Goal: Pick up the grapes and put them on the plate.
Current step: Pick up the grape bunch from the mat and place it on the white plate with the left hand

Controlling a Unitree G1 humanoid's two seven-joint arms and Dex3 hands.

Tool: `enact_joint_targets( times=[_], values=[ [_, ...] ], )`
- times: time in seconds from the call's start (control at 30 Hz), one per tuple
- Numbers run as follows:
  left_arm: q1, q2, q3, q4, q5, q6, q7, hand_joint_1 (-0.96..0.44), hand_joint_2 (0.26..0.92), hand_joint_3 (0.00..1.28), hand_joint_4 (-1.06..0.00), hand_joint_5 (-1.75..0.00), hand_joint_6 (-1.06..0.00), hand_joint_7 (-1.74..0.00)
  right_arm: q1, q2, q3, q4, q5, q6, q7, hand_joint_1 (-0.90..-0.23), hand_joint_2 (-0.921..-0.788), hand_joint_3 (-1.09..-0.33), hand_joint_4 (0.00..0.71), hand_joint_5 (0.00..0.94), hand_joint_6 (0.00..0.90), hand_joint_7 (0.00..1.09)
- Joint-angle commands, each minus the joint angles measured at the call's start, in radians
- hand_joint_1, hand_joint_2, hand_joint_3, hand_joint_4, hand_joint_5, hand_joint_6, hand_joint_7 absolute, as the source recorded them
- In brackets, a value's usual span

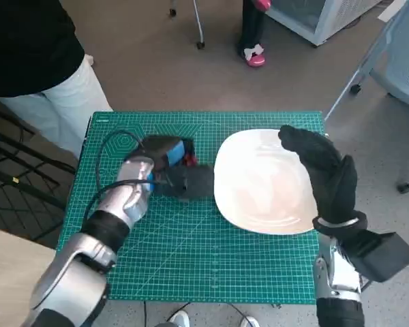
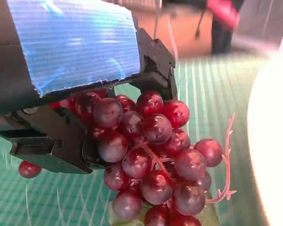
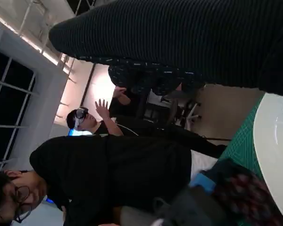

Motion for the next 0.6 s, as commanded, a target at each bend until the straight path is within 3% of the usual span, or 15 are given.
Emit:
enact_joint_targets(
  times=[0.03, 0.27, 0.6],
  values=[
    [0.083, 0.085, 0.052, -0.284, 0.021, 0.045, -0.036, 0.00, 0.921, 0.19, -0.57, -1.34, -0.47, -1.26, 0.004, -0.002, -0.009, 0.022, 0.004, 0.004, 0.008, -0.591, -0.921, -0.905, 0.367, 0.000, -0.001, 0.47],
    [0.149, 0.149, 0.097, -0.496, 0.032, 0.048, -0.055, 0.00, 0.921, 0.22, -0.52, -1.31, -0.46, -1.36, -0.001, 0.001, -0.009, 0.027, -0.001, -0.001, 0.001, -0.592, -0.921, -0.905, 0.368, 0.001, -0.001, 0.47],
    [0.189, 0.179, 0.130, -0.651, 0.067, 0.084, -0.114, 0.00, 0.921, 0.22, -0.51, -1.31, -0.46, -1.37, -0.005, 0.007, -0.010, 0.032, -0.008, -0.007, -0.007, -0.599, -0.921, -0.906, 0.367, 0.000, -0.001, 0.47]
  ],
)
